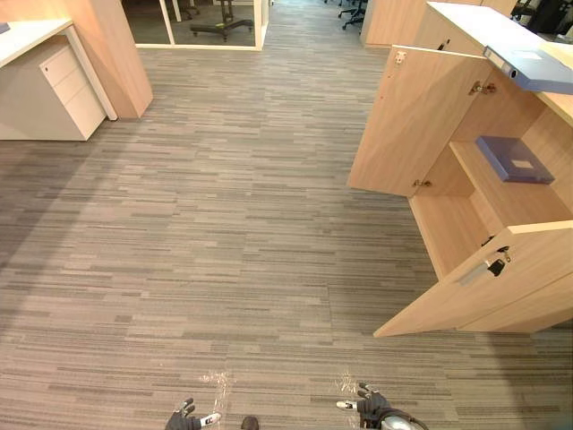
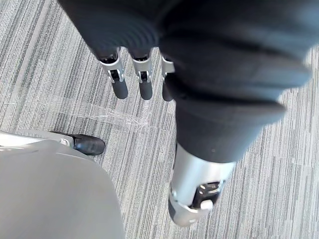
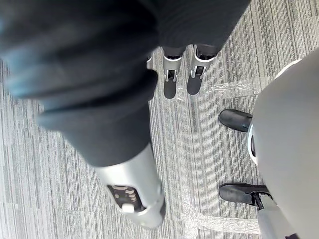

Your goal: Walk over to the cabinet, pick up the folder, carry it to the office cabinet, place the folder inside the office cabinet, then close the office cabinet door

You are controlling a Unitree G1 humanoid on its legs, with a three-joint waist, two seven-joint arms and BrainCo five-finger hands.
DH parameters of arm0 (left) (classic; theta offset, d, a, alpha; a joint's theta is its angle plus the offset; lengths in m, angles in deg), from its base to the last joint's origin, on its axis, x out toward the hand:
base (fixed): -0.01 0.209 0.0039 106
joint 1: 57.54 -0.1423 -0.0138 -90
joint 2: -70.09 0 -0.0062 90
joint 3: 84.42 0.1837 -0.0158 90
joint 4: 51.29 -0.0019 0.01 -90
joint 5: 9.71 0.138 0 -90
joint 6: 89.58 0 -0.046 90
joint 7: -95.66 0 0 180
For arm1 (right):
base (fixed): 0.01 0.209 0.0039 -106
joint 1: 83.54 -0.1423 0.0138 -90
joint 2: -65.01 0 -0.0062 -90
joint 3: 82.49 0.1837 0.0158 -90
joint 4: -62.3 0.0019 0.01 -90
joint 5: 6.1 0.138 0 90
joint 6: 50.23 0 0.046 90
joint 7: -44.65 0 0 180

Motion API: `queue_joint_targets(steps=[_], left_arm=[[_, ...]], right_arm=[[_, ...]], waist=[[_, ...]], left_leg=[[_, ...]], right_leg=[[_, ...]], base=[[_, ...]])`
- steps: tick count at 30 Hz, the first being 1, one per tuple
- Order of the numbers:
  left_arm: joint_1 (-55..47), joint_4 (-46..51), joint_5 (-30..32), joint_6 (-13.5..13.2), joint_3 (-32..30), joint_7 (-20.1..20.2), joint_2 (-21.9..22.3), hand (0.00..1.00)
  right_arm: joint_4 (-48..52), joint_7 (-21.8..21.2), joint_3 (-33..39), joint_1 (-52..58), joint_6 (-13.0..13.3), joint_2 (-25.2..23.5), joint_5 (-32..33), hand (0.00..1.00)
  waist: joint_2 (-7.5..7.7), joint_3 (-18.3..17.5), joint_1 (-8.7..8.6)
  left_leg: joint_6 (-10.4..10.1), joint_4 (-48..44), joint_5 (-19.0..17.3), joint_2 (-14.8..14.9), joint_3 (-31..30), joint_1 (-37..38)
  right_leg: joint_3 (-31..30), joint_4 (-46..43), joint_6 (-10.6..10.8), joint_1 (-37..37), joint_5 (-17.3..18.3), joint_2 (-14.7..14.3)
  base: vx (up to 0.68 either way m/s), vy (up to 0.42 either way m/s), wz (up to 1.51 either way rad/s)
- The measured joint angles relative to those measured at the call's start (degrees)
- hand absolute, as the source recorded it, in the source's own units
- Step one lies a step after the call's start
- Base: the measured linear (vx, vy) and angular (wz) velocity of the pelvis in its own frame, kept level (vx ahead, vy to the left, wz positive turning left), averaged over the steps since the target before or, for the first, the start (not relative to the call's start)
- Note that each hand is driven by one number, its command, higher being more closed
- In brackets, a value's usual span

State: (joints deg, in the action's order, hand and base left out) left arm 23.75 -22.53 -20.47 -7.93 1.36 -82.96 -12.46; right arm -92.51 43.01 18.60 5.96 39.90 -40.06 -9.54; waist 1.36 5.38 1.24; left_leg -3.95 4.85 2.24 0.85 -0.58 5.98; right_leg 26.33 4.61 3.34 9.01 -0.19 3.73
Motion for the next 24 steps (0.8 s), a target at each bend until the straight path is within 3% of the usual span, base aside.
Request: queue_joint_targets(steps=[24], left_arm=[[0.3,-0.1,2.3,0.0,1.1,0.0,-0.8,0.00]], right_arm=[[-0.1,-0.1,-1.7,-0.1,0.0,0.0,0.0,0.00]], waist=[[0.68,0.4,0.00]], left_leg=[[0.1,0.1,0.8,0.0,0.1,0.2]], right_leg=[[0.2,-0.8,0.2,0.0,0.1,0.2]], base=[[0.00,0.000,0.00]])
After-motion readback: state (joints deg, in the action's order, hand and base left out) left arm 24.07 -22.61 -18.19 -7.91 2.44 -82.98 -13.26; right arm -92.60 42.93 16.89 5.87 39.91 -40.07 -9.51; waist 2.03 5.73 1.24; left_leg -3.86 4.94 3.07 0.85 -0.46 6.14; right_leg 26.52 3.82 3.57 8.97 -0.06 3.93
